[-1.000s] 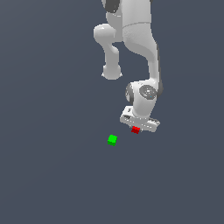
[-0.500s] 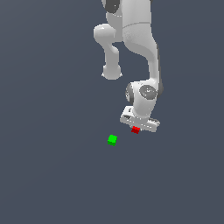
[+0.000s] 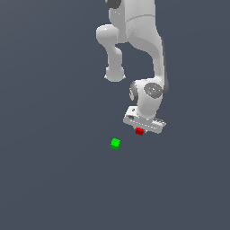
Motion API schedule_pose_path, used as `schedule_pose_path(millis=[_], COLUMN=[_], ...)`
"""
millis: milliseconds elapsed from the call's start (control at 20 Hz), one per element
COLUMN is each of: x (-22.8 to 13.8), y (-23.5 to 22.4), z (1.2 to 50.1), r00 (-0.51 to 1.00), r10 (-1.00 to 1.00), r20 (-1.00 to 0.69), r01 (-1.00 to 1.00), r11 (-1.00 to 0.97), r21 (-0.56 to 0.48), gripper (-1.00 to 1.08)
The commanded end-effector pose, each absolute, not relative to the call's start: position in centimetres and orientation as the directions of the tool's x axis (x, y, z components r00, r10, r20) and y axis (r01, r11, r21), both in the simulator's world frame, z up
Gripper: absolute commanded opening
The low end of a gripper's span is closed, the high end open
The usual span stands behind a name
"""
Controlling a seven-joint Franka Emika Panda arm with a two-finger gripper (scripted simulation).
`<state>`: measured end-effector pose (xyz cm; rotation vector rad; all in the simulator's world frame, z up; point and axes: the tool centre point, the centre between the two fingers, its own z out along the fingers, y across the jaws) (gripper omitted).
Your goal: Stack the red cube on top of the green cube.
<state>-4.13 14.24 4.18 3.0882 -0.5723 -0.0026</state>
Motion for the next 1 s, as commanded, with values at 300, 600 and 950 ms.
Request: schedule_pose_path(millis=[300,600,950], x=[-4.1,-4.1,-3.8], y=[14.2,14.2,13.7], z=[9.8,11.9,11.6], r00=[0.933,0.933,0.933], r10=[-0.359,-0.359,-0.359], r20=[0.000,0.000,0.001], r01=[-0.359,-0.359,-0.359], r11=[-0.933,-0.933,-0.933], r21=[0.000,0.000,-0.001], gripper=[-1.00,-1.00,-1.00])
